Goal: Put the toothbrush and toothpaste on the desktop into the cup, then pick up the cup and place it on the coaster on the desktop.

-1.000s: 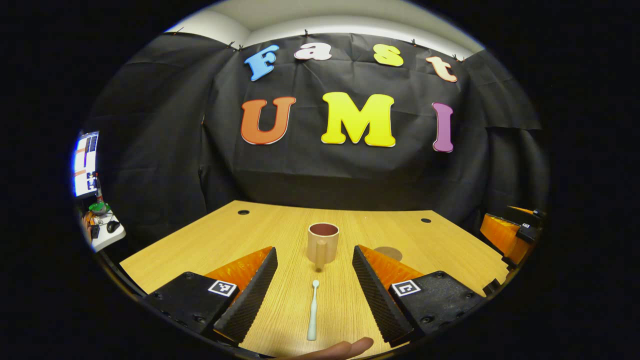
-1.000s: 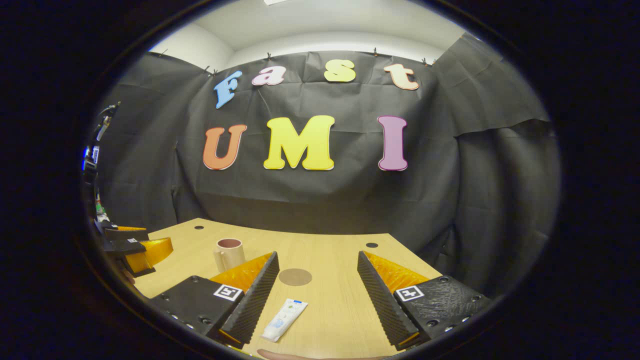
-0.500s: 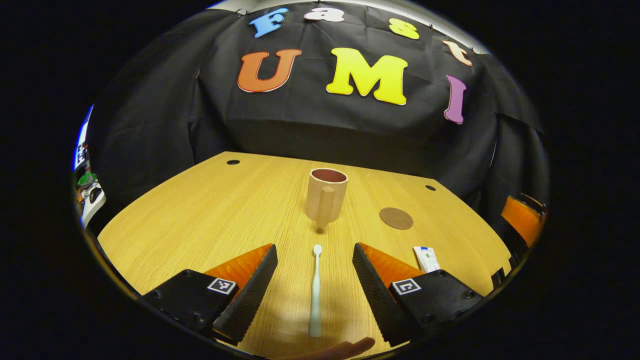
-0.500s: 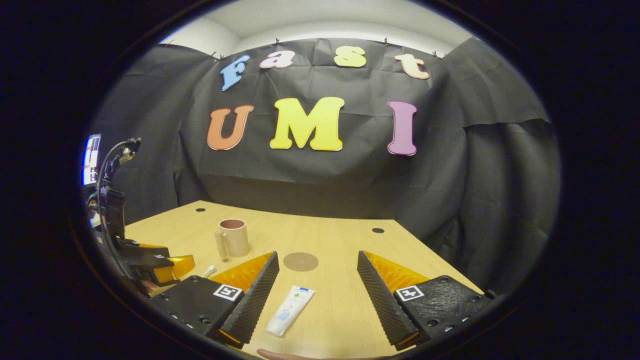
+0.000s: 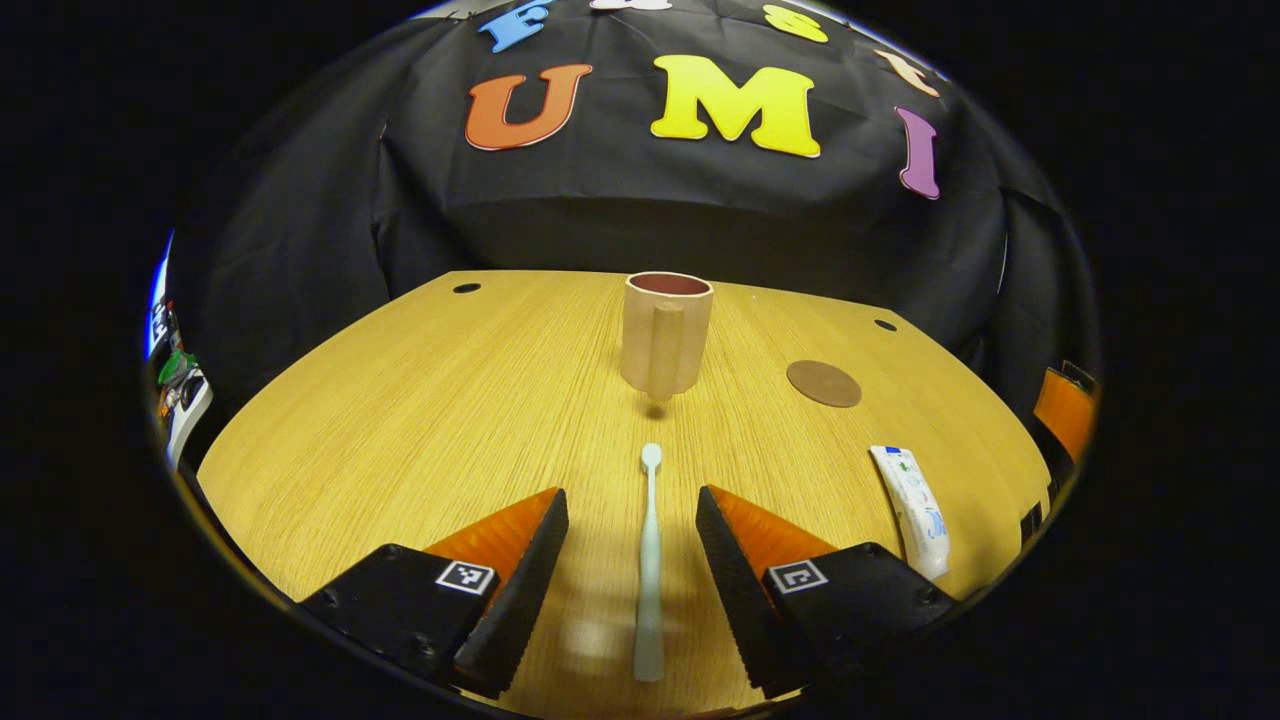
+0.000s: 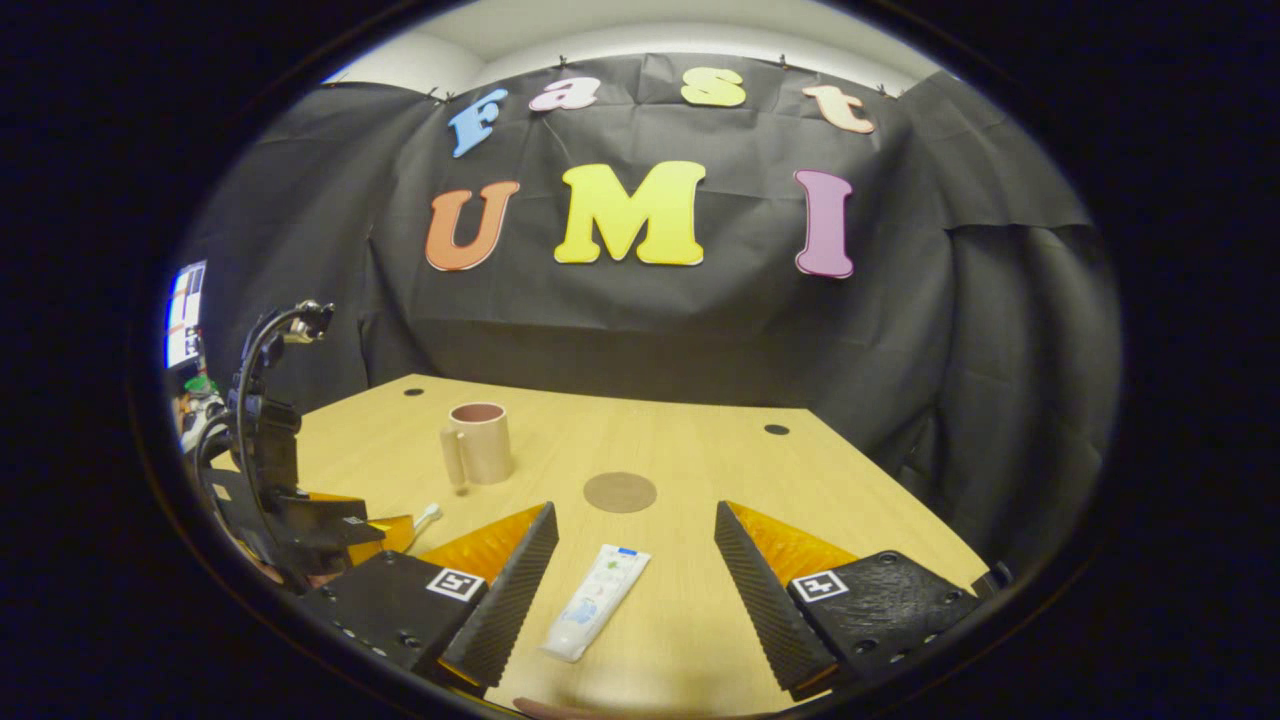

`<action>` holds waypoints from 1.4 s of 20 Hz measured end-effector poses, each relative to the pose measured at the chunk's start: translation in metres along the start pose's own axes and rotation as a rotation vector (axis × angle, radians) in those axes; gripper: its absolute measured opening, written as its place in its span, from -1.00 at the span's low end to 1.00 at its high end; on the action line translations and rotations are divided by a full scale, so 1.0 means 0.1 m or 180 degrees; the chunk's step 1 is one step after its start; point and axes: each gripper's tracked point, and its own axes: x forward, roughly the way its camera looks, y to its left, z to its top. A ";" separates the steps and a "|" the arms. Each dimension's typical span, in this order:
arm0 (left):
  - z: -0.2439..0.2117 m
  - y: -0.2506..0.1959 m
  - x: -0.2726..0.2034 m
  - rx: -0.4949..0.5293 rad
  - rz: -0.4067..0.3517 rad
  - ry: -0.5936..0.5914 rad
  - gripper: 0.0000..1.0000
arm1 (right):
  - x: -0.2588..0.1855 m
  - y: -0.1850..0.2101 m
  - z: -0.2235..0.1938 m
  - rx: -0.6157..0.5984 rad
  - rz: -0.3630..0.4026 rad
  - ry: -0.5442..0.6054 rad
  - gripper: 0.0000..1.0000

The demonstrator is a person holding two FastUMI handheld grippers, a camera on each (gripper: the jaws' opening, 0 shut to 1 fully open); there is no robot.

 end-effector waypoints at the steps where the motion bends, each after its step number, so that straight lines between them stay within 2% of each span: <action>1: -0.02 0.00 0.01 -0.0025 0.0017 0.0041 0.65 | 0.02 0.01 -0.04 0.0010 0.0011 0.0032 0.91; 3: -0.09 0.01 0.04 -0.0019 0.0043 0.0163 0.59 | 0.03 0.01 -0.10 0.0037 0.0036 0.0094 0.86; 4: -0.14 0.01 0.06 -0.0033 0.0046 0.0219 0.57 | 0.03 0.02 -0.11 0.0041 0.0049 0.0116 0.96; 6: -0.20 -0.01 0.08 -0.0022 0.0022 0.0294 0.50 | 0.04 0.02 -0.13 0.0036 0.0052 0.0126 0.96; 11: -0.24 -0.04 0.08 0.0067 -0.0020 0.0328 0.28 | 0.06 0.05 -0.20 0.0024 0.0072 0.0164 0.91; 12: -0.25 -0.09 0.09 0.0012 -0.0082 0.0350 0.08 | 0.07 0.05 -0.21 0.0019 0.0073 0.0172 0.96; 13: -0.26 -0.12 0.09 -0.0019 -0.0099 0.0358 0.10 | 0.07 0.05 -0.22 0.0020 0.0078 0.0184 0.96; 14: -0.25 -0.11 0.10 0.0007 -0.0087 0.0351 -0.24 | 0.08 0.05 -0.23 0.0026 0.0085 0.0191 0.96; 16: -0.26 -0.08 0.10 0.0039 -0.0066 0.0359 -0.43 | 0.08 0.06 -0.26 0.0039 0.0099 0.0208 0.91; 18: -0.28 -0.06 0.11 0.0053 -0.0045 0.0368 -0.44 | 0.09 0.07 -0.27 0.0046 0.0109 0.0226 0.96; 19: -0.27 -0.06 0.11 0.0067 -0.0040 0.0372 -0.65 | 0.09 0.08 -0.27 0.0047 0.0115 0.0233 0.96; 20: -0.26 -0.07 0.11 0.0095 -0.0040 0.0371 -0.70 | 0.10 0.09 -0.28 0.0046 0.0119 0.0238 0.96; 26: -0.27 -0.07 0.07 0.0101 -0.0075 0.0313 -0.81 | 0.10 0.17 -0.35 0.0013 0.0164 0.0284 0.96; 27: -0.21 -0.05 0.04 0.0113 -0.0054 0.0258 -0.82 | 0.10 0.20 -0.36 0.0012 0.0181 0.0302 0.91; 28: -0.17 -0.03 0.02 0.0134 -0.0030 0.0200 -0.82 | 0.12 0.24 -0.41 0.0005 0.0197 0.0320 0.96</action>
